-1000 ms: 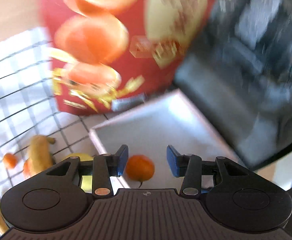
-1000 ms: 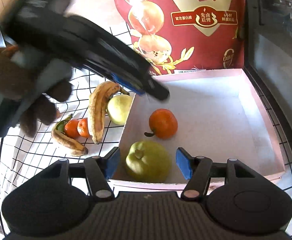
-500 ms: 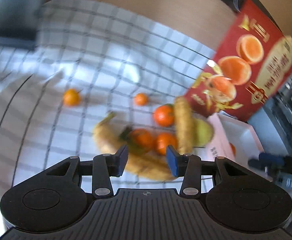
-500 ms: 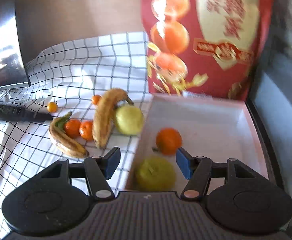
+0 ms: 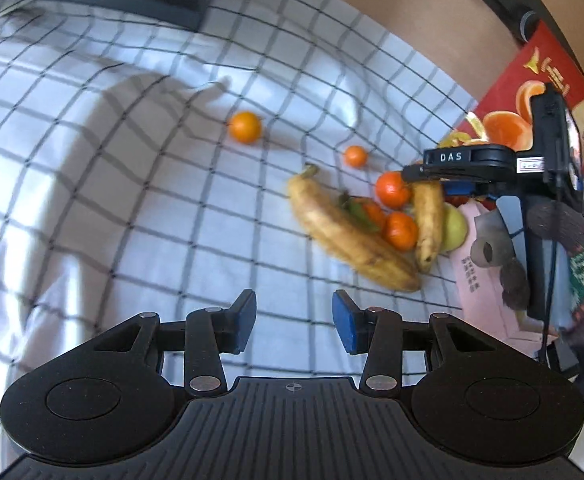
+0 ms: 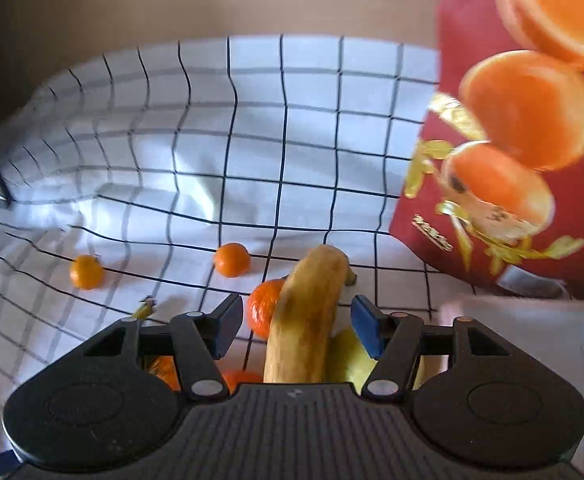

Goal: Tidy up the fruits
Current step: 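Grasp the yellow banana by its middle with the right gripper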

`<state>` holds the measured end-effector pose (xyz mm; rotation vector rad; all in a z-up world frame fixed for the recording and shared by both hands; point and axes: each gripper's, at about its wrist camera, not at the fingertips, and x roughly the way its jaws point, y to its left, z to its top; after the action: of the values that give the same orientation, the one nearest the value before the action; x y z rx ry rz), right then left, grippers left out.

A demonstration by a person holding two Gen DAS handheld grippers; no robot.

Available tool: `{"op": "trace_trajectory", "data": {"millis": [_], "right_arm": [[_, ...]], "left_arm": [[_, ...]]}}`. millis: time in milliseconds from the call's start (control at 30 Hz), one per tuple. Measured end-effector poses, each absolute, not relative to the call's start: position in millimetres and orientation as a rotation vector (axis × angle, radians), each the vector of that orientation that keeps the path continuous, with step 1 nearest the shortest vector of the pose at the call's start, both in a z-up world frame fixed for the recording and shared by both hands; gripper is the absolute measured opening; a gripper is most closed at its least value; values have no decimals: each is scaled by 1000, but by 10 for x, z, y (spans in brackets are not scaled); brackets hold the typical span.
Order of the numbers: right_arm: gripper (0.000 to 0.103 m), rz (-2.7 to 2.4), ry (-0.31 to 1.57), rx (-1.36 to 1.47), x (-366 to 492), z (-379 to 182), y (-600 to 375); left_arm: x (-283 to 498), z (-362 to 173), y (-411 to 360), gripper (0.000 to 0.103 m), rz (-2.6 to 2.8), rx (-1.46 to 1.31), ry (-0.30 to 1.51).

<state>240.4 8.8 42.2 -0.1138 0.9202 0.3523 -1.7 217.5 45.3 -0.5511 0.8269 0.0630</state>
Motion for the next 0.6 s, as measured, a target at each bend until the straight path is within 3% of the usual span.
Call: {"op": "trace_trajectory", "data": {"millis": [167,600], "right_arm": [[40,352,935,-161,2451,338,111],[33,565,791,-30,1425,1140,-223]], "left_arm": [[-160,351,2378,46,128,-581,841],[54,478,2091,46,-20,-515,841]]}}
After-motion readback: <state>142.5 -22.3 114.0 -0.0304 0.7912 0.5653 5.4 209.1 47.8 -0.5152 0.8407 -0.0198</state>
